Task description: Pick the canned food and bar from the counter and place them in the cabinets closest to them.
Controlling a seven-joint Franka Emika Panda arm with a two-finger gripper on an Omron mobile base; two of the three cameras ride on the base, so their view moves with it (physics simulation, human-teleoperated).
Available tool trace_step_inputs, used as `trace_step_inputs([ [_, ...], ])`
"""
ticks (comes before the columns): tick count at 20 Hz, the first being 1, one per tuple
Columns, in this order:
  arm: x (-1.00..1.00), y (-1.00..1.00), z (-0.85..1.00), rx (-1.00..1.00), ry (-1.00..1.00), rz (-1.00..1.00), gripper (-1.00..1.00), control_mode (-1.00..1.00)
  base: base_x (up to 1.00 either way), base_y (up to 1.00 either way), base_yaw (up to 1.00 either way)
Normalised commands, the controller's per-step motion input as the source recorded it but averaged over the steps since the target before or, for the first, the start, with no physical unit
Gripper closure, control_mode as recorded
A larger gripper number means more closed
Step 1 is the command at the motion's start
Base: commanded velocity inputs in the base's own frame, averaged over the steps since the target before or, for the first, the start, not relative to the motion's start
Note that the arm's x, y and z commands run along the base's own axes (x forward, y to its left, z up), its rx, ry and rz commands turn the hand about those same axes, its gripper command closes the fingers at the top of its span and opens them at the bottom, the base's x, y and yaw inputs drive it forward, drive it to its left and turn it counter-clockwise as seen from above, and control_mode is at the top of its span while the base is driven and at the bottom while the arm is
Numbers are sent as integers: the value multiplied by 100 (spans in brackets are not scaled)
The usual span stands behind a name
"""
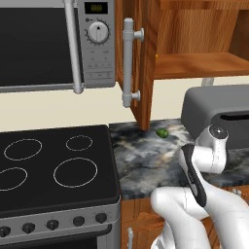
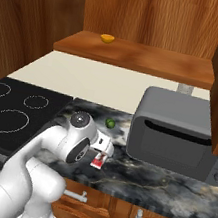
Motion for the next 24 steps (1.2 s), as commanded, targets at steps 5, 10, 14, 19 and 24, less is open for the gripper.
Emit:
trace_step_inputs([
  [5,13,-11,-24,0,0,0,-100,-100,0,0,0],
  [10,17,-6,-23,0,0,0,-100,-100,0,0,0],
  [14,3,0,-4,0,0,0,-100,-100,0,0,0],
  [19,1,0,-5,0,0,0,-100,-100,0,0,0],
  [24,3,0,-24,0,1,0,-100,-100,0,0,0],
])
